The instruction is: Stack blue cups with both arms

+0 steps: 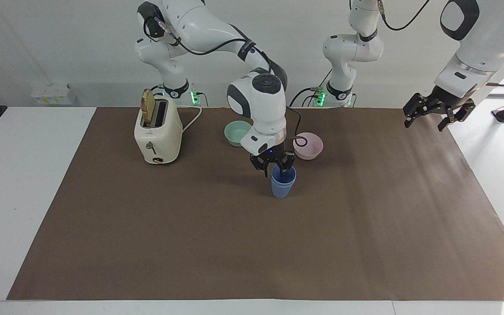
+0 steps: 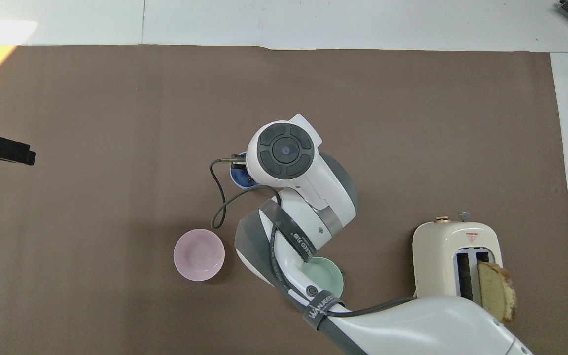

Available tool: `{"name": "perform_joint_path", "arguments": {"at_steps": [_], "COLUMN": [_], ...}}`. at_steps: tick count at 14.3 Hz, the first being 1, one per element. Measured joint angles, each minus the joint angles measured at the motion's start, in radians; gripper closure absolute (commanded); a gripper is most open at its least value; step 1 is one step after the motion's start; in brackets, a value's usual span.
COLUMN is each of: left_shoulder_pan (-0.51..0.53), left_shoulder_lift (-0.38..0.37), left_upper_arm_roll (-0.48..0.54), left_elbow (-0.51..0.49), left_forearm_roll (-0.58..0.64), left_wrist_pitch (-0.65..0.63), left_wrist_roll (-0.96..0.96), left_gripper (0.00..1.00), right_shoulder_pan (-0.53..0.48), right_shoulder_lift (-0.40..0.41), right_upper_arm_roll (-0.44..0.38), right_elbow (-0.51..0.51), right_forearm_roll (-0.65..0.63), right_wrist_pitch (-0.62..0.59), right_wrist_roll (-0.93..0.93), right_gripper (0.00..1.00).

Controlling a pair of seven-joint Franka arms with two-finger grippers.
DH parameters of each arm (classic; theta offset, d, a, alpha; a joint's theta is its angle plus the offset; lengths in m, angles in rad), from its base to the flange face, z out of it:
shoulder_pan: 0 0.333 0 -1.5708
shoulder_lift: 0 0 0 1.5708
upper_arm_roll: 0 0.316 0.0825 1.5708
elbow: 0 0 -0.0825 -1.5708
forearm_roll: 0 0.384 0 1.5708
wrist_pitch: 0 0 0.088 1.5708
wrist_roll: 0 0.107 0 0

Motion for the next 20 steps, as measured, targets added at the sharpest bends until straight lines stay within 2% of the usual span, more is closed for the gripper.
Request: {"name": "perform_joint_path", "arguments": {"at_steps": [4, 8, 11, 14, 17, 20], "left_shoulder_pan": [0.000, 0.000, 0.000, 0.000, 0.001, 0.001], "left_shoulder_lift": [0.000, 0.000, 0.000, 0.000, 0.000, 0.000], "left_upper_arm_roll": [0.000, 0.000, 0.000, 0.000, 0.001, 0.001], "left_elbow": [0.000, 0.000, 0.000, 0.000, 0.000, 0.000], "left_forearm_roll": [0.000, 0.000, 0.000, 0.000, 0.000, 0.000], "left_wrist_pitch": [0.001, 0.001, 0.001, 0.001, 0.000, 0.000], "left_wrist_roll": [0.000, 0.000, 0.000, 0.000, -0.001, -0.001], "left_gripper": [0.00, 0.00, 0.00, 0.00, 0.00, 0.00], "right_shoulder_pan": [-0.029, -0.128, -0.152, -0.229, -0.286, -0.321], "right_shoulder_lift": [-0.036, -0.171, -0.243, -0.315, -0.382, -0.401], "right_upper_arm_roll": [-0.011, -0.014, -0.038, -0.047, -0.048, -0.049], "right_elbow": [0.011, 0.024, 0.056, 0.082, 0.085, 0.081], "right_forearm_roll": [-0.006, -0.009, -0.010, -0.010, -0.008, 0.015], "right_wrist_pitch": [-0.066, -0.264, -0.408, -0.512, -0.541, -0.554], "right_wrist_roll": [0.001, -0.105, -0.178, -0.301, -0.378, -0.405], "right_gripper": [0.00, 0.00, 0.00, 0.00, 0.00, 0.00]}}
